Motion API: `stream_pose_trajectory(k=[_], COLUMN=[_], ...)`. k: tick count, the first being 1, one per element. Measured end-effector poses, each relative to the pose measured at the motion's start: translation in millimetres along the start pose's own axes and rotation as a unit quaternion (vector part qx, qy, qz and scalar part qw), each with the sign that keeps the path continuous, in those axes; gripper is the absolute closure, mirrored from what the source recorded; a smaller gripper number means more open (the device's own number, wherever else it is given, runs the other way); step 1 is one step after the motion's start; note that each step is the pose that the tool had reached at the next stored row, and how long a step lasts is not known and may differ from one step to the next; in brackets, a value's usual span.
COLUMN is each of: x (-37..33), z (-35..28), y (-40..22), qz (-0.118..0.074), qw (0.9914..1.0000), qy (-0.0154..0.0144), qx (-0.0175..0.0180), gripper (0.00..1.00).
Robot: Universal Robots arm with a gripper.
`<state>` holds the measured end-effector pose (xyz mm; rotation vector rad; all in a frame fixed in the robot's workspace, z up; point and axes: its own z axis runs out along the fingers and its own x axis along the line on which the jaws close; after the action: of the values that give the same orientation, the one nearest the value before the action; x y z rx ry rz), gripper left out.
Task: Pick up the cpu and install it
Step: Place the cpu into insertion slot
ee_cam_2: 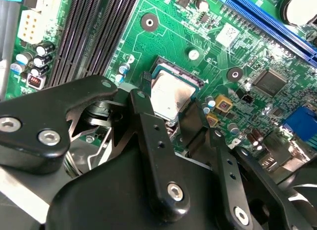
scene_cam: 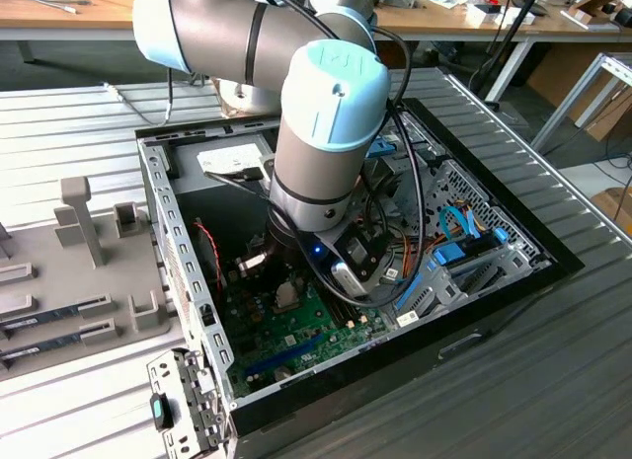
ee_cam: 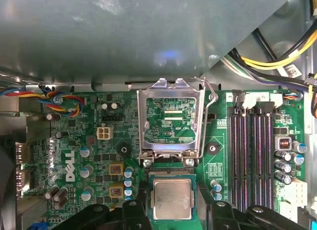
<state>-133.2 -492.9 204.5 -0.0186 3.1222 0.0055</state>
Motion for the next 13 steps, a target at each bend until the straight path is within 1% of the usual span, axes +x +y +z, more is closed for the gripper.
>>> stream_pose_trajectory(k=[3,8,13], x=[0.4,0.4,0.4], z=[1.4,2.4,3.6], y=[-0.6,-1.4,-1.1], qz=[0.000,-0.001,-0.001], qw=[1.00000,1.00000,1.00000], qy=[0.0000,0.0000,0.0001], qx=[0.0001,0.0016,0.0017], gripper=[0.53,0.53,0.53])
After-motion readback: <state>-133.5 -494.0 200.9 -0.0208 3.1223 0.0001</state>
